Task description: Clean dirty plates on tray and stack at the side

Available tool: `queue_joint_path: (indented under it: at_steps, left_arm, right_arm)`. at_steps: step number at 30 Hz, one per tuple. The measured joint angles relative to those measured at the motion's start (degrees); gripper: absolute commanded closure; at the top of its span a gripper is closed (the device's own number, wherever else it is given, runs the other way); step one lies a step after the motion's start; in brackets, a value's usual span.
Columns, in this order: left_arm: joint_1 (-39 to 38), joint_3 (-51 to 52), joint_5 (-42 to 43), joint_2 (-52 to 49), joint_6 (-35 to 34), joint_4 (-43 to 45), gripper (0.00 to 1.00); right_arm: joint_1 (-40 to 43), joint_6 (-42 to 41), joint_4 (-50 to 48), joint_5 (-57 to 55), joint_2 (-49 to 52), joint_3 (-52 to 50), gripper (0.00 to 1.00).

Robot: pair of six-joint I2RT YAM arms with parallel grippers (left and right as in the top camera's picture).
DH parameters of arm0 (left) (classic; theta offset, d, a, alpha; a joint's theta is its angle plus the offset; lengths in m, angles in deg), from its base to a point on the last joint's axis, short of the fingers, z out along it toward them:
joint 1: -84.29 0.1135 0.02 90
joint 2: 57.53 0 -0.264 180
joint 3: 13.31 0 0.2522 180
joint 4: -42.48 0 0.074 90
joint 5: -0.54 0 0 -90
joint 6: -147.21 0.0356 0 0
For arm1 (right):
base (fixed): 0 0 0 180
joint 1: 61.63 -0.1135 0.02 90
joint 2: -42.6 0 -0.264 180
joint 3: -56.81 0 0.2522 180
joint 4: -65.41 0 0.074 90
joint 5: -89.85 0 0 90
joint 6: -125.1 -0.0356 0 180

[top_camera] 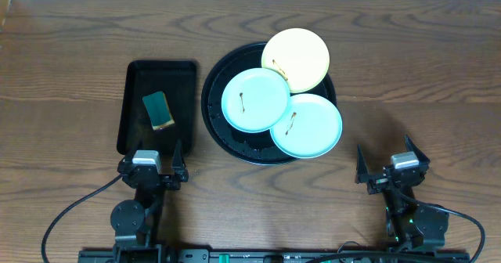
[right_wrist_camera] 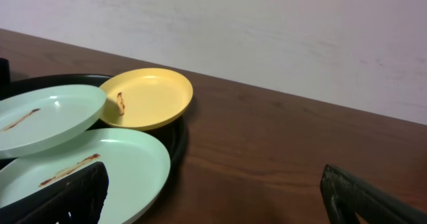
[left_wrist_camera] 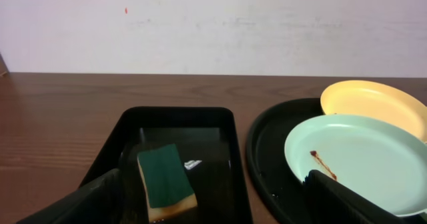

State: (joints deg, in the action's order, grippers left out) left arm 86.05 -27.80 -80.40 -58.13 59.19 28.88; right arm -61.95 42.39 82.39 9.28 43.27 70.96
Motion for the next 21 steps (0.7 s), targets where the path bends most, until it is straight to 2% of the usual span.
queue_joint_path:
  at_steps: [7,11,16,21]
  left_arm:
    - [0.00,-0.46,0.00,0.00,-0.63,-0.72,0.15]
    - [0.00,-6.64,-0.04,-1.07,-3.04,-7.98,0.15]
    - [0.00,-26.73,-0.96,-12.31,-4.98,-20.57,0.15]
    - [0.00,-51.67,1.18,-32.04,-3.08,-37.64,0.15]
  right_arm:
    - [0.00,0.00,0.00,0.00,0.00,0.00,0.01]
    - [0.00,0.00,0.00,0.00,0.00,0.00,0.01]
    - [0.00,0.00,0.00,0.00,0.00,0.00,0.01]
    - [0.00,0.00,0.04,0.00,0.02,0.00,0.01]
